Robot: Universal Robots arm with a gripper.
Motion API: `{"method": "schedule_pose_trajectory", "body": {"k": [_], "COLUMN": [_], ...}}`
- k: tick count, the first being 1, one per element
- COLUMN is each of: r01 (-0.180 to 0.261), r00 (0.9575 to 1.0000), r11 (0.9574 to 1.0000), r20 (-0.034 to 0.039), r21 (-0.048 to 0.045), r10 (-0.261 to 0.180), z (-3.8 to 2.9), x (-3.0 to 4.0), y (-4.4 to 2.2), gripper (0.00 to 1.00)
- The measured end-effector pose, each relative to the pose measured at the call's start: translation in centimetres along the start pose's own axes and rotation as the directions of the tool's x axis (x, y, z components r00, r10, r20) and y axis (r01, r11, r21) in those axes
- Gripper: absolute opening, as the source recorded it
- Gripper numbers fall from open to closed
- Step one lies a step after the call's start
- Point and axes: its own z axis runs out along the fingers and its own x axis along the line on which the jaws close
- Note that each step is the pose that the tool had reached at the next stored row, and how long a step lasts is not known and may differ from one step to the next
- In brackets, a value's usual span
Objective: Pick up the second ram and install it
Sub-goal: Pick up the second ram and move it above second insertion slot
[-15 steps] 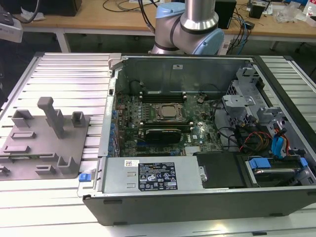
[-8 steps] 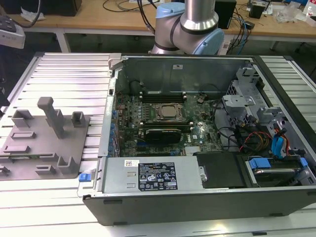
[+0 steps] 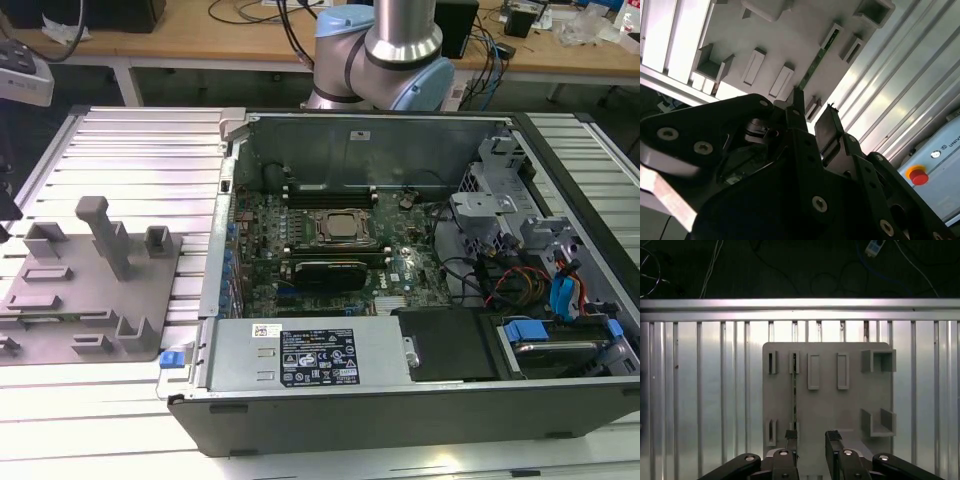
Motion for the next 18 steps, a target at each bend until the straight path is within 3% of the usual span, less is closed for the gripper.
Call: {"method": "schedule_pose_trajectory", "body": {"k": [18], "r01": [0.003], "r00": [1.0], "r11": [1.0], "r20": [0.0], "r21": [0.0], "r10": [-0.003], "z": [1.91], "x": [0.16], "y": [-0.04], "gripper": [0.36]}}
